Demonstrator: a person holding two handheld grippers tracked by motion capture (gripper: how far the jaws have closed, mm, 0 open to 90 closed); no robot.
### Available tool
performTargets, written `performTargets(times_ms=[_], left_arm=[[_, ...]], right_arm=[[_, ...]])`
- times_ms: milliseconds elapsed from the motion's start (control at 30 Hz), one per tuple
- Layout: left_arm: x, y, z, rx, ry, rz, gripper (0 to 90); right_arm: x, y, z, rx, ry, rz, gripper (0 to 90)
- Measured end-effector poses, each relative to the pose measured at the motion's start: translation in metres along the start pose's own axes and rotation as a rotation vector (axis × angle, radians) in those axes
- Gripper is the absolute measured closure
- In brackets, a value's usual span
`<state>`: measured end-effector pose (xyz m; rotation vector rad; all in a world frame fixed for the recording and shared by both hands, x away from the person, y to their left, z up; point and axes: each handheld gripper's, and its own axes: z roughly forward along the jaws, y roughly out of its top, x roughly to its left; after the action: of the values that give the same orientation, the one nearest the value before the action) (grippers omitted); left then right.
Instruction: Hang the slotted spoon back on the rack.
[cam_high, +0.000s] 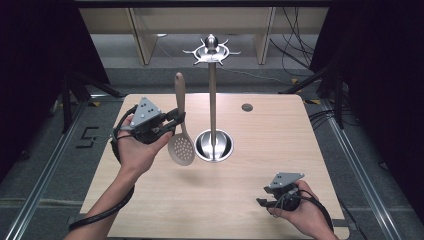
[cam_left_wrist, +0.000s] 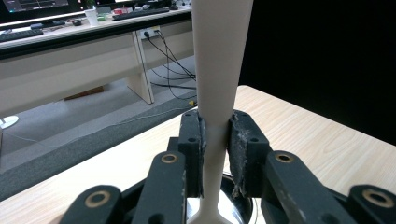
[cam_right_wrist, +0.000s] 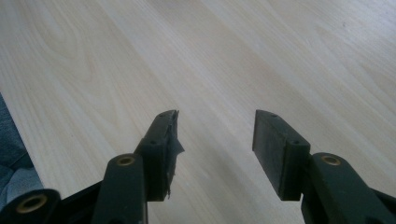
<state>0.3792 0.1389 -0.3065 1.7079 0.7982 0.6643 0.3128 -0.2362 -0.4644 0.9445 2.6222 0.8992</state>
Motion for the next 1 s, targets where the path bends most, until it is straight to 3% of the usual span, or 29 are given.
performTargets(times_ms=[1000], left_arm=[[0.0007, 0.0091, 0.0091, 0.019, -0.014, 0.015, 75.2]], right_arm=[[0.0007, -0.0001, 0.0001, -0.004, -0.002, 0.013, 50.4]])
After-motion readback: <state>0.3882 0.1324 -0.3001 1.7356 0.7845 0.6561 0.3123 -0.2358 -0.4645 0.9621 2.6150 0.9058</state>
